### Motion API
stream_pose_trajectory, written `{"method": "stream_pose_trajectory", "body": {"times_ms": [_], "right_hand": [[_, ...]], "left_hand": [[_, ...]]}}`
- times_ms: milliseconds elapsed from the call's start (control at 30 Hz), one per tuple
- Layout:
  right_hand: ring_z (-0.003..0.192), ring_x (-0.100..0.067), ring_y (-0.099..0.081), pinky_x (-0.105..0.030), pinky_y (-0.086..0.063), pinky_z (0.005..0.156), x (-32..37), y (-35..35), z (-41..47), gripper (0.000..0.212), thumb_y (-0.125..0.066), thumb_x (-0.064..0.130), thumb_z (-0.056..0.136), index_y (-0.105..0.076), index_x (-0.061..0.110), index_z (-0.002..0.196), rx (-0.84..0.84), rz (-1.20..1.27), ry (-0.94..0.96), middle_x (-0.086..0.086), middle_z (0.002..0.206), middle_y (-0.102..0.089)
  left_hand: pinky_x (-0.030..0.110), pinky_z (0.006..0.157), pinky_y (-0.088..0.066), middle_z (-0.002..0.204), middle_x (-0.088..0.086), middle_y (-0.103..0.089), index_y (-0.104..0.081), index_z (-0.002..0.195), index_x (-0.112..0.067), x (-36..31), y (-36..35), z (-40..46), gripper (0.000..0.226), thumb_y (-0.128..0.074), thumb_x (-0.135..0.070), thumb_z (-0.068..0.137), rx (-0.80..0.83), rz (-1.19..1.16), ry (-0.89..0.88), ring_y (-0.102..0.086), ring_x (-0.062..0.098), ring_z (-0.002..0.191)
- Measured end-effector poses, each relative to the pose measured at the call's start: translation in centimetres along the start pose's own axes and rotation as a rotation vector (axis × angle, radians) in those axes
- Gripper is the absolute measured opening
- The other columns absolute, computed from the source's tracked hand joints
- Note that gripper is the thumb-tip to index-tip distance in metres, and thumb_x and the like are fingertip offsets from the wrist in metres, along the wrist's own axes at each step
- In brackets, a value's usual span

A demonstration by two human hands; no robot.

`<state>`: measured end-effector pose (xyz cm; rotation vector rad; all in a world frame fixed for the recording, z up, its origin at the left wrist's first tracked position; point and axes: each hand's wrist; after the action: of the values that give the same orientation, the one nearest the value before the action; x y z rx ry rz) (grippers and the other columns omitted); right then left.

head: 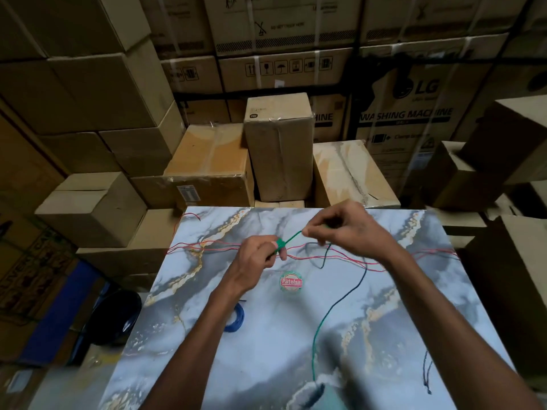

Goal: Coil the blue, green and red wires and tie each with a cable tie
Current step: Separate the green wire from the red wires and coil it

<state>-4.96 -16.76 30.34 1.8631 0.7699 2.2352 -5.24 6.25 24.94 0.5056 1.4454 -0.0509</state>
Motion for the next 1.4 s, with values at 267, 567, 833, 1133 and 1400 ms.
{"method": "stream_pose_trajectory", "body": {"times_ms": [267, 567, 833, 1133, 1400], "right_hand": [[0.060, -0.013, -0.060, -0.028, -0.049, 0.060, -4.2, 2.7, 0.0, 0.027, -0.091, 0.035, 0.075, -0.076, 0.013, 0.074, 0.216, -0.110, -0.119, -0.002, 0.067, -0.069], [0.090, -0.020, -0.074, -0.040, -0.063, 0.082, -6.8, -1.6, -1.4, 0.021, -0.077, 0.016, 0.091, -0.078, 0.008, 0.111, -0.006, 0.281, -0.184, -0.018, 0.098, -0.077], [0.084, -0.021, -0.067, -0.029, -0.057, 0.082, -6.7, -3.2, -1.7, 0.020, -0.074, 0.019, 0.092, -0.078, 0.000, 0.098, -0.158, 0.534, -0.177, -0.017, 0.090, -0.072], [0.063, -0.014, -0.056, -0.027, -0.056, 0.063, -5.7, -3.1, -1.2, 0.027, -0.051, 0.016, 0.106, -0.066, 0.006, 0.126, -0.052, 0.928, -0.444, -0.005, 0.079, -0.053], [0.074, -0.015, -0.062, -0.024, -0.052, 0.069, -6.6, -1.4, -2.0, 0.023, -0.072, 0.010, 0.092, -0.076, 0.007, 0.115, 0.140, 0.614, -0.494, -0.009, 0.083, -0.068]], "left_hand": [[0.022, 0.047, -0.019, 0.050, 0.002, -0.026, -0.042, 0.054, -0.014, -2.9, 3.2, -0.2, 0.040, -0.064, -0.021, 0.086, 0.195, -0.213, 0.159, -0.019, 0.014, 0.047], [0.023, 0.048, -0.020, 0.049, 0.004, -0.029, -0.047, 0.053, -0.010, -1.0, 4.1, 0.1, 0.046, -0.073, -0.026, 0.087, -0.170, -0.090, 0.261, -0.022, 0.014, 0.043], [0.021, 0.044, -0.024, 0.047, 0.004, -0.033, -0.052, 0.044, -0.015, -0.2, 3.8, -0.1, 0.049, -0.075, -0.027, 0.086, -0.277, -0.053, 0.275, -0.026, 0.011, 0.041], [0.027, 0.047, -0.031, 0.053, 0.009, -0.043, -0.065, 0.062, 0.001, 0.2, 3.2, -0.1, 0.045, -0.076, -0.036, 0.085, -0.315, 0.022, 0.259, -0.037, 0.014, 0.048], [0.027, 0.049, -0.033, 0.049, 0.001, -0.047, -0.067, 0.061, -0.004, 0.6, 4.0, -0.2, 0.037, -0.078, -0.032, 0.084, -0.393, 0.065, 0.204, -0.041, 0.008, 0.046]]}}
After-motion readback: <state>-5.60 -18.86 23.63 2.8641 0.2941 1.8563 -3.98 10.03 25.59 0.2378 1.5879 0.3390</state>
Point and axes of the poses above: each hand's wrist, its own z-axis towards the middle knuckle, its own y-axis out of the back of the hand, x = y × z
